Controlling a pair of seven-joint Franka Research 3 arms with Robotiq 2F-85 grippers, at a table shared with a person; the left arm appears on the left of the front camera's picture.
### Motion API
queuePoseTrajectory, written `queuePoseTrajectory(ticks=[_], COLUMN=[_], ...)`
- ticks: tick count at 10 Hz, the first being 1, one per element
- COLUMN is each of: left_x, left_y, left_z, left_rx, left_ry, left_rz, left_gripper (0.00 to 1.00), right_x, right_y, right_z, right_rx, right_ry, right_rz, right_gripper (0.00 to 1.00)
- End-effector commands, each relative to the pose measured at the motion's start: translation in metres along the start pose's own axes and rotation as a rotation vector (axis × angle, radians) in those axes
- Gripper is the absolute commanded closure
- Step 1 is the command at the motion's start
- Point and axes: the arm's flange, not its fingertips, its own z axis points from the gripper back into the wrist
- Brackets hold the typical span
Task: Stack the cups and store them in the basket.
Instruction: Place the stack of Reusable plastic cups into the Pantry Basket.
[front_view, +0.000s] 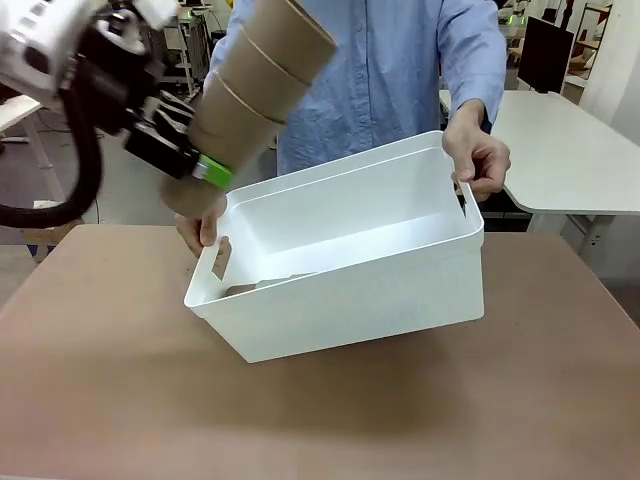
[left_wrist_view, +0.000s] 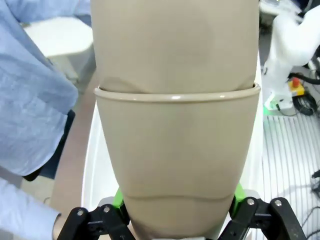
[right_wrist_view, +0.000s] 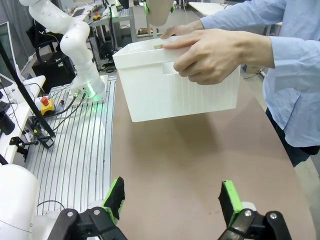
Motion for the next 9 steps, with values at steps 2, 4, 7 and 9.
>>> queuePoseTrajectory(ticks=[2,4,7,9], left_x=[0.019,0.021,0.02,0.016], left_y=[0.012,0.014,0.016,0.021], left_z=[-0.041,-0.067,-0.107,-0.127], left_rx=[0.038,0.065,0.077,0.105], left_ry=[0.091,0.114,0.154,0.194], left_rz=[0.028,0.029,0.03,0.017], left_gripper=[0.15,0.15,0.15,0.15], right_x=[-0.001,-0.001,-0.001,-0.001], right_y=[0.001,0.001,0.001,0.001], right_z=[0.0,0.0,0.0,0.0], right_rx=[-0.001,-0.001,-0.001,-0.001], right_ry=[-0.02,-0.02,-0.02,-0.02], right_rz=[0.023,0.023,0.023,0.023], right_gripper=[0.0,0.0,0.0,0.0])
